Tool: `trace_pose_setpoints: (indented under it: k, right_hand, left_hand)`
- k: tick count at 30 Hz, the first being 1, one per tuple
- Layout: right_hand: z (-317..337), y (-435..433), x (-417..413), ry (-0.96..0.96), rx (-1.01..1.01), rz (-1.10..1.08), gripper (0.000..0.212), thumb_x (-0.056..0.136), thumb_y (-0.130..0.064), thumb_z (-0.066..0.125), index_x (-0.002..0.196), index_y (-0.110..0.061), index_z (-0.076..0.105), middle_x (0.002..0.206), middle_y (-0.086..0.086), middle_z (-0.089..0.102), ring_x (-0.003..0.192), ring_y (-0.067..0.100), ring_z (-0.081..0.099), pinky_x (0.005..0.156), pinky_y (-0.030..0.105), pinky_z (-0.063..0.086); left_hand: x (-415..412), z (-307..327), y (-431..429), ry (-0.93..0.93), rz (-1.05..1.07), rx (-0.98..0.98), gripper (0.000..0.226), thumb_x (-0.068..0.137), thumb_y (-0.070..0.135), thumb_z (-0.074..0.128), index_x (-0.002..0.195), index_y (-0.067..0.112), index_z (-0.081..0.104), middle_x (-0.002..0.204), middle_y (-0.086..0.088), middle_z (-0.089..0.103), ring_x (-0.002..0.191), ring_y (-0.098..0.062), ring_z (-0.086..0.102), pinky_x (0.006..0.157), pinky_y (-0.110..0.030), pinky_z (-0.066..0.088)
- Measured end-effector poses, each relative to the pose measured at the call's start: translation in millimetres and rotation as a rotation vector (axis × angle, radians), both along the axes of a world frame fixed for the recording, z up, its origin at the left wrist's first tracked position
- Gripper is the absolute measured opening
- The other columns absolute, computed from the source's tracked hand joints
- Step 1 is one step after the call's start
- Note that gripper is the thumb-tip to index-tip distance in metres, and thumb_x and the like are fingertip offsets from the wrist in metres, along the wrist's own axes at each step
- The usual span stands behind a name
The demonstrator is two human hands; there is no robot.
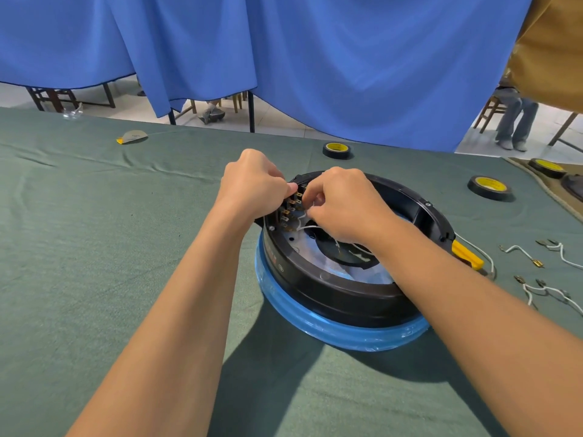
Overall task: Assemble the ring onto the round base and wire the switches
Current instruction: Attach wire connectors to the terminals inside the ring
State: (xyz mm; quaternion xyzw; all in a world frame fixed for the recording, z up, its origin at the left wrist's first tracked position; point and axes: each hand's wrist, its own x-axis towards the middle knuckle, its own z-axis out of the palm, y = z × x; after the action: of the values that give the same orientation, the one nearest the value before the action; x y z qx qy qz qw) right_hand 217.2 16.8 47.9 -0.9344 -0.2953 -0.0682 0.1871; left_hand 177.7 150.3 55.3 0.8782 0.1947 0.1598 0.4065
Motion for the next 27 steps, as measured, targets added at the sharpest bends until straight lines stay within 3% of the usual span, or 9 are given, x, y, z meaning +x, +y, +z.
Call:
trace_pose_setpoints:
  k: [3,6,11,19,27]
  right_hand:
    - [0.3,-0.8,-4.7,0.025,0.076,0.015,0.013,0.08,-0.02,0.065,0.081,-0.031,0.073,0.086,-0.003,0.065,0.084,0.021,0.06,0.073,0.036,0.053]
    - [-1.3,1.6,-6.4,0.028,0.046,0.017,0.006,0.081,-0.029,0.072,0.086,-0.028,0.076,0.088,-0.001,0.065,0.084,0.022,0.06,0.07,0.033,0.05]
    - [-4.1,5.1,-4.0,0.038,0.009,0.013,0.009,0.084,-0.027,0.072,0.093,-0.026,0.075,0.096,0.001,0.067,0.088,0.021,0.06,0.077,0.039,0.055]
    - [-2.7,-1.1,0.0,0.041,-0.011,0.039,0.008,0.087,-0.023,0.071,0.094,-0.02,0.074,0.098,0.002,0.065,0.088,0.018,0.057,0.071,0.031,0.048]
    - [-4.7,1.3,0.7,0.044,0.019,0.033,0.009,0.087,-0.026,0.07,0.094,-0.021,0.074,0.098,0.001,0.066,0.09,0.02,0.059,0.081,0.041,0.055]
  left_hand:
    - [-0.5,-0.3,1.2,-0.003,-0.002,-0.011,0.018,0.085,0.028,0.075,0.091,0.011,0.077,0.095,-0.009,0.071,0.097,-0.025,0.061,0.076,-0.031,0.047]
    - [0.2,-0.4,1.9,-0.001,-0.006,-0.021,0.016,0.085,0.027,0.075,0.088,0.012,0.077,0.093,-0.008,0.072,0.094,-0.023,0.062,0.076,-0.032,0.049]
    - [0.9,-0.6,2.0,0.012,-0.011,-0.029,0.015,0.086,0.027,0.074,0.093,0.016,0.078,0.093,-0.005,0.071,0.095,-0.023,0.063,0.078,-0.033,0.05]
    - [1.1,-0.6,2.3,0.02,-0.014,-0.044,0.019,0.086,0.028,0.074,0.1,0.015,0.077,0.1,-0.005,0.071,0.099,-0.023,0.061,0.078,-0.032,0.045]
    - [-0.5,-0.7,3.1,0.017,-0.003,-0.096,0.018,0.085,0.027,0.075,0.099,0.016,0.077,0.098,-0.006,0.07,0.092,-0.022,0.063,0.075,-0.033,0.052]
